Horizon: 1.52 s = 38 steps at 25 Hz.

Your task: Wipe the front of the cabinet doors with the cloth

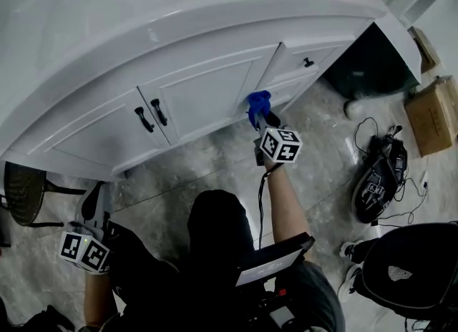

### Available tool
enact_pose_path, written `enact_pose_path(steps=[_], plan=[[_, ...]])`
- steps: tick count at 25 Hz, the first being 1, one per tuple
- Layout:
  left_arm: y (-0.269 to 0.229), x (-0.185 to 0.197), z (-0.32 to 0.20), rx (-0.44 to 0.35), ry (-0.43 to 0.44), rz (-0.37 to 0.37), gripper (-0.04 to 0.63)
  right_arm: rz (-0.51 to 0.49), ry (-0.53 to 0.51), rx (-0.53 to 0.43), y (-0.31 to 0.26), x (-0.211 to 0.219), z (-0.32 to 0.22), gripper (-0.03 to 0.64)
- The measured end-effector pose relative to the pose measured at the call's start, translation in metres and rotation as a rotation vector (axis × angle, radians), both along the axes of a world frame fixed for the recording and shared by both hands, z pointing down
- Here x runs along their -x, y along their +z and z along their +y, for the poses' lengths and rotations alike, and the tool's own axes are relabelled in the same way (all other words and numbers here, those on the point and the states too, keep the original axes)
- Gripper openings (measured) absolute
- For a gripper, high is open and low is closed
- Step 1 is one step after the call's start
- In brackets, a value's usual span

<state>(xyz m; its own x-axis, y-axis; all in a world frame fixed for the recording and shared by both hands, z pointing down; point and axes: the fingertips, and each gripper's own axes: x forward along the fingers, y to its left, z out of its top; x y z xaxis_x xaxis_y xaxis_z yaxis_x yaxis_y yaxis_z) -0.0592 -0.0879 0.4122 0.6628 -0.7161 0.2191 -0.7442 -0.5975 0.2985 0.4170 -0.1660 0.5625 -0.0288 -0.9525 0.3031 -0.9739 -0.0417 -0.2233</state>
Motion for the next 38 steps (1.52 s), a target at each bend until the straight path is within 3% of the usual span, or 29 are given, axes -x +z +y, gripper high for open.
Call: enact_pose_path(steps=[5,8,13,16,22,26,33,38], plan=[[0.003,0.004,0.003,0.005,0.005,0.009,0.003,-0.002,-0.111,-0.032,-0.012,0.041,0.006,0.052],[0.001,0.012,0.004,0.005,-0.007,0.025,0.003,-0.007,-0.308,-0.059,-0.020,0.108,0.009,0.051],[0.007,0.025,0.005,0.023,-0.024,0.023,0.003,-0.106,-0.699,-0.152,-0.029,0.239,0.022,0.052],[0.015,0.034,0.007,0.032,-0.034,-0.030,0.003,-0.129,-0.810,-0.153,-0.008,0.289,0.019,0.052],[0.009,0.053,0.013,0.015,-0.082,-0.101,0.003,-0.124,-0.770,-0.112,0.029,0.312,-0.010,0.052],[0.009,0.061,0.012,0.028,-0.111,-0.087,0.003,-0.058,-0.744,-0.089,0.037,0.303,-0.014,0.052],[0.017,0.036,0.011,0.047,-0.063,-0.039,0.003,-0.060,-0.532,-0.038,0.054,0.219,-0.019,0.052],[0.015,0.016,0.013,0.028,-0.013,-0.061,0.003,-0.051,-0.353,-0.009,0.065,0.141,-0.023,0.052]])
